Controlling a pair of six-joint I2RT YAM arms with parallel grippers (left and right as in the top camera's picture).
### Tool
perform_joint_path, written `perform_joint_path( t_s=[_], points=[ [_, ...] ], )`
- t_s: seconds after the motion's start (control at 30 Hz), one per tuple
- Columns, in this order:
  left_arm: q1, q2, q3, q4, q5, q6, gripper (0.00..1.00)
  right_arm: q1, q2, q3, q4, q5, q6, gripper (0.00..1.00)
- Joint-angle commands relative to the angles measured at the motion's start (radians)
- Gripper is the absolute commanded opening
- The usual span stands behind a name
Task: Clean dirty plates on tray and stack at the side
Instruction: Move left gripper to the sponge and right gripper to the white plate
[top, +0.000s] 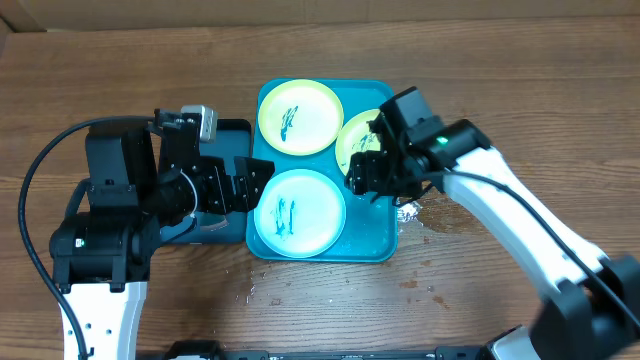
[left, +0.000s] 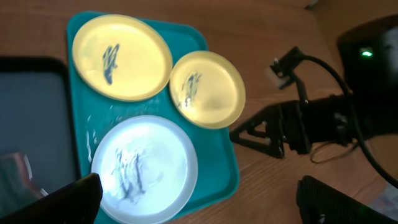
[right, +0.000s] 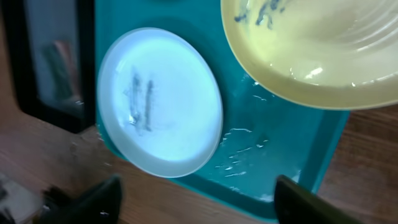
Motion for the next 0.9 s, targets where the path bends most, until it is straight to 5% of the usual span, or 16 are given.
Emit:
perform_joint_path(
  t_s=[0.0,0.23,0.4,0.63,0.87],
  points=[
    [-0.005,0.002,0.026,-0.028,-0.113,-0.006,1.0,-0.002,0.103,-0.005,-0.003,-0.018,0.022,0.65],
    [-0.005,0.032,0.024,-0.147,-0.447,-0.227,1.0,0.041,0.244,-0.005,0.069,-0.066,-0.011,0.56],
    [-0.005,0.114,0.024,-0.2,-0.498,-0.311,1.0,0.093,0.293,-0.005,0.111,0.004,0.022,0.53],
    [-0.005,0.254,0.024,-0.199,-0.434,-0.32,1.0,0.114,0.359,-0.006,0.148,0.085,0.056,0.09],
    [-0.004,0.389,0.024,-0.186,-0.555,-0.313,1.0,0.112,0.362,-0.005,0.138,0.093,0.104,0.04]
  ],
)
